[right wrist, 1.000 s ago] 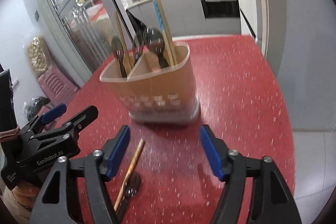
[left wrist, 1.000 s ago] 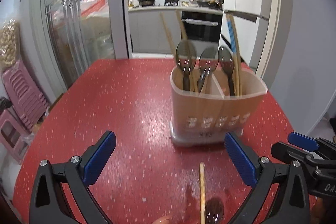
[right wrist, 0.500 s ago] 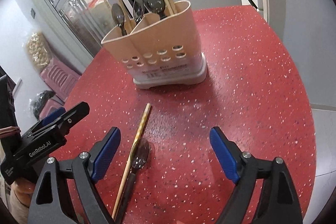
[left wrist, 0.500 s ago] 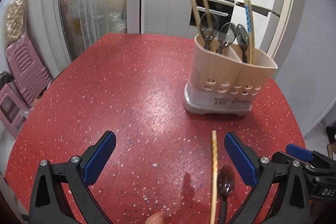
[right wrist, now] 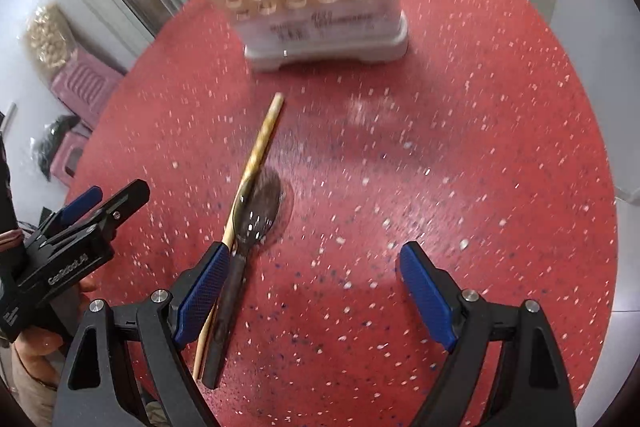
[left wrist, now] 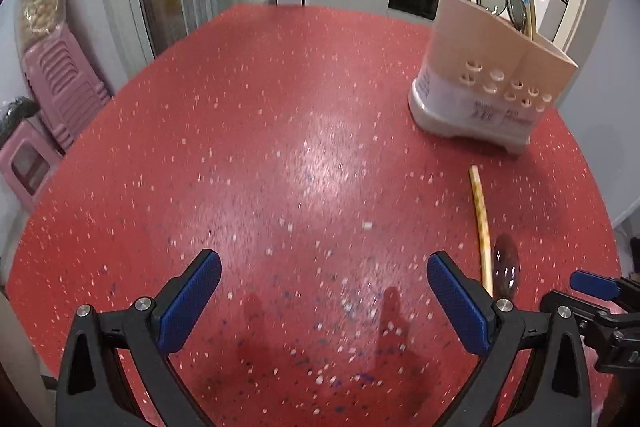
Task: Organize utensils
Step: 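Move both grippers back to the last spoon and yellow-patterned chopstick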
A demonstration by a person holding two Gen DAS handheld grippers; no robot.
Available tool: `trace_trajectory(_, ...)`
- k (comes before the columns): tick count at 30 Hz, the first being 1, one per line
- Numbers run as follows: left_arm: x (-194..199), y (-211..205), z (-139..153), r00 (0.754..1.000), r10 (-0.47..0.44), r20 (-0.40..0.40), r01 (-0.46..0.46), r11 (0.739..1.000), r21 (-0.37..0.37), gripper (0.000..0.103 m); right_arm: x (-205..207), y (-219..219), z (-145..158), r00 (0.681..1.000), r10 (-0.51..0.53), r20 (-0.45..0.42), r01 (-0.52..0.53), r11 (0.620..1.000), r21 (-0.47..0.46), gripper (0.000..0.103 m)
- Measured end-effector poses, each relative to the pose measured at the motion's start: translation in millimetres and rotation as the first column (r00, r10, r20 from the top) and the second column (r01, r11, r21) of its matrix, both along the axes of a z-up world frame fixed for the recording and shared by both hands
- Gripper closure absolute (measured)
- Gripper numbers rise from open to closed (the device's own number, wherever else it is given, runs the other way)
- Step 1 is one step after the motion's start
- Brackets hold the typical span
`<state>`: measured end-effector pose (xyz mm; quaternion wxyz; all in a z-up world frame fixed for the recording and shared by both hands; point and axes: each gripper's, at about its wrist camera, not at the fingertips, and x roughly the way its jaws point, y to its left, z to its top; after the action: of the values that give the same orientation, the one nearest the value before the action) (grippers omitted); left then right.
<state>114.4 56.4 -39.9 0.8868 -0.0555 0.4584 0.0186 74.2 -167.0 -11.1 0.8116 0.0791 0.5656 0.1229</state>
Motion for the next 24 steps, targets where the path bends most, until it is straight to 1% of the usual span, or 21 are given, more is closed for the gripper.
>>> trace_trajectory(4, -4.4, 6.8, -5.8, 1.0, 0.015, -0.006, -0.015, 1.0, -0.005, 0.0, -0.4, 11.3, -6.6, 1.0, 0.0, -0.027, -0.001, 0.999, -0.04, 0.014)
trace_trajectory(7, -6.7, 11.2, -6.1, 1.0, 0.024, 0.002, -0.024, 1.0, -0.009, 0.0, -0.4, 22.8, -8.1, 1.0, 0.003, -0.029, -0.005, 0.997, -0.08, 0.015)
trace_trajectory(9, -8.4, 13.4, -5.8, 1.0, 0.027, 0.007, -0.027, 1.0, -0.01, 0.0, -0.8, 30.4, -8.2, 1.0, 0.009, -0.028, -0.012, 0.994, -0.107, 0.019)
trace_trajectory(11, -9.6, 14.0, -5.9, 1.0, 0.027, 0.009, -0.027, 1.0, -0.011, 0.0, 0.5, 36.3, -8.5, 1.0, 0.013, -0.026, -0.016, 0.991, -0.132, 0.026)
trace_trajectory(12, -10.2, 14.2, -6.8, 1.0, 0.027, 0.01, -0.027, 1.0, -0.009, 0.0, 1.0, 39.0, -8.1, 1.0, 0.016, -0.027, -0.019, 0.99, -0.141, 0.027)
trace_trajectory(14, -11.3, 15.9, -7.7, 1.0, 0.029, 0.009, -0.029, 1.0, -0.006, 0.0, 3.3, 46.7, -9.0, 0.999, 0.024, -0.025, -0.027, 0.986, -0.163, 0.032)
trace_trajectory(17, -11.7, 18.0, -9.4, 0.999, 0.034, 0.009, -0.034, 0.999, -0.006, 0.0, 4.1, 60.0, -9.6, 0.999, 0.043, -0.022, -0.047, 0.981, -0.186, 0.036)
trace_trajectory(18, -11.3, 18.2, -9.3, 0.999, 0.035, 0.01, -0.035, 0.999, -0.008, 0.0, 3.7, 65.8, -10.3, 0.998, 0.053, -0.019, -0.056, 0.975, -0.216, 0.037)
trace_trajectory(21, -9.0, 19.5, -8.7, 0.999, 0.036, 0.016, -0.036, 0.999, -0.01, 0.0, 3.8, 76.2, -11.7, 0.997, 0.078, -0.01, -0.078, 0.963, -0.26, 0.038)
trace_trajectory(24, -9.2, 20.3, -7.9, 0.999, 0.033, 0.019, -0.033, 0.999, -0.011, 0.0, 3.9, 77.8, -11.8, 0.996, 0.09, -0.011, -0.09, 0.961, -0.263, 0.04)
